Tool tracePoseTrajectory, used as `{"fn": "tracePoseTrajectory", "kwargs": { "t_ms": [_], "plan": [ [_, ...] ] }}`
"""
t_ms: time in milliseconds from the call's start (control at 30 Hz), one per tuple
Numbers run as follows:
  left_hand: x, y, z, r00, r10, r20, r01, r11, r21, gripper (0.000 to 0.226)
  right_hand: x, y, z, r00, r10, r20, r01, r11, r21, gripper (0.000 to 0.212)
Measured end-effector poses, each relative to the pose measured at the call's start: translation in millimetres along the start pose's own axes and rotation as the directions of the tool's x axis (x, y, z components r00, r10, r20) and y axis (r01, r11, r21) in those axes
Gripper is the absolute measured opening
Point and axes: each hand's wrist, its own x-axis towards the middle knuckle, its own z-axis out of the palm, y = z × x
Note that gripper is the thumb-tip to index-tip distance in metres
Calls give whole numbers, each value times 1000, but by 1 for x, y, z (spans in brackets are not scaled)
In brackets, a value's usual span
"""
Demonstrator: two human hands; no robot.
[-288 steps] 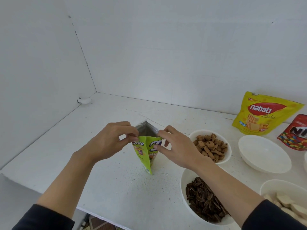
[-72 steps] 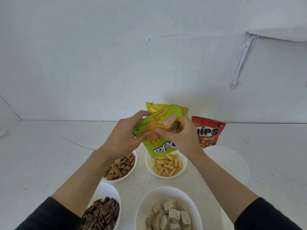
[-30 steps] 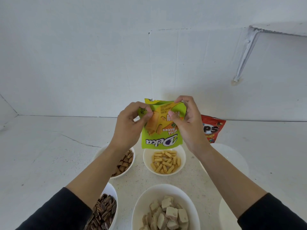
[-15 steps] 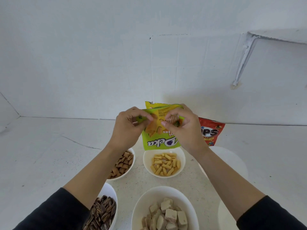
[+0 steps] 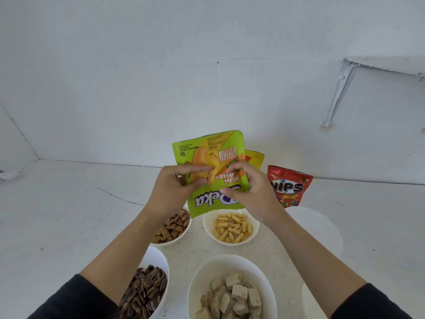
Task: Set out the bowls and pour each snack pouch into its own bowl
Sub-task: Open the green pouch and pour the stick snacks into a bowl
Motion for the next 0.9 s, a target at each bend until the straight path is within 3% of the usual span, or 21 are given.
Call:
{"fn": "tracePoseTrajectory", "kwargs": {
  "t_ms": [100,267,400,533,667,900],
  "plan": [
    [-20,-9,-1,993,-87,-86,82,995,-57,32,-13,6,7,999,53,10,-53,998,15,34],
    [-42,-12,-6,941,-235,-242,169,949,-264,32,-15,-4,26,969,191,-159,-193,981,3,31],
    [-47,4,-22,902,-281,-328,153,918,-366,39,-11,-27,48,900,364,-240,-323,926,193,43],
    [-57,22,-50,853,-261,-451,65,912,-405,44,-12,-61,81,906,406,-117,-295,806,513,60],
    [-78,37,-83,787,-241,-568,-39,899,-436,48,-14,-91,134,939,345,13,-291,770,568,80],
    [-153,65,-176,638,-212,-741,-210,878,-431,52,-29,-147,253,927,265,267,-376,666,644,94]
  ]
}}
